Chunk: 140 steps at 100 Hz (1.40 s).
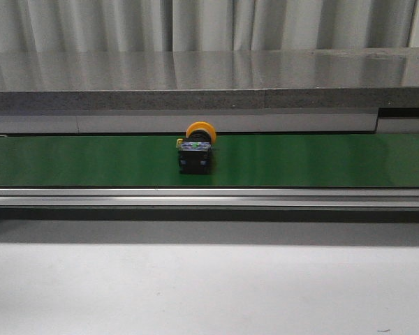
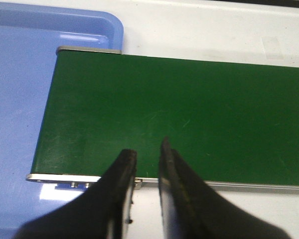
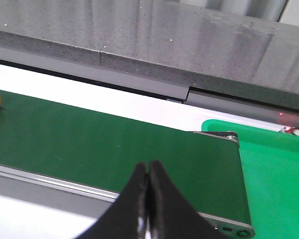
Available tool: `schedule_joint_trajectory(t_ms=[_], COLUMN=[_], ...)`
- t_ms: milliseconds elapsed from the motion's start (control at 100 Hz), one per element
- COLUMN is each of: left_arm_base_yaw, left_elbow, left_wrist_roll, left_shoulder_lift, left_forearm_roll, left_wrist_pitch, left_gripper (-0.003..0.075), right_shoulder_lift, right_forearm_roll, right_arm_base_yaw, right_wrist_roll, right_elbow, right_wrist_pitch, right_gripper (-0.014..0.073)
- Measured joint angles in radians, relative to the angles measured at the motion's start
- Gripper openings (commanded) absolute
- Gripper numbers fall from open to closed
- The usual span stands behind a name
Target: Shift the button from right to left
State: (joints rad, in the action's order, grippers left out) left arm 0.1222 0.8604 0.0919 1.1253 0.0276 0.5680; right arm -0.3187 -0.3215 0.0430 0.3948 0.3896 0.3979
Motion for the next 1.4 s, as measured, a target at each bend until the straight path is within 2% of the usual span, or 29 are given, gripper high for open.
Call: schedule_joint_trajectory(t_ms=[120,170,210,480,710,1050,1400], left_arm_base_yaw=[0.0,0.0,0.0,0.01,0.124,0.262,0.275], left_elbow=[0.002,0.002,0.002,0.004,0.04,0.182,0.31], left_wrist_roll=[-0.011,-0.013,-0.015,-0.026,-0.041,-0.042,-0.042], left_shoulder_lift=[0.003,0.003,0.003,0.003,0.043,0.268,0.468], left_forearm_roll=[0.0,0.0,0.0,-0.028,-0.033,-0.037,-0.037], left_wrist_pitch=[0.0,0.0,0.0,0.0,0.0,-0.004,-0.015], left_gripper=[0.0569,0.0629,0.0648,0.0643,0.0643,0.0643,0.0643], right_shoulder_lift=[0.0,0.0,0.0,0.0,0.0,0.0,0.0], right_forearm_roll=[0.0,0.0,0.0,0.0,0.0,0.0,0.0], right_arm_base_yaw=[0.0,0.0,0.0,0.0,0.0,0.0,0.0], right_wrist_roll=[0.0,0.0,0.0,0.0,0.0,0.002,0.002], right_elbow=[0.0,0.0,0.0,0.0,0.0,0.0,0.0], right_wrist_pitch=[0.0,0.0,0.0,0.0,0.0,0.0,0.0], right_gripper=[-0.0068,-0.0068,-0.0068,-0.0068,-0.0068,-0.0068,-0.0068])
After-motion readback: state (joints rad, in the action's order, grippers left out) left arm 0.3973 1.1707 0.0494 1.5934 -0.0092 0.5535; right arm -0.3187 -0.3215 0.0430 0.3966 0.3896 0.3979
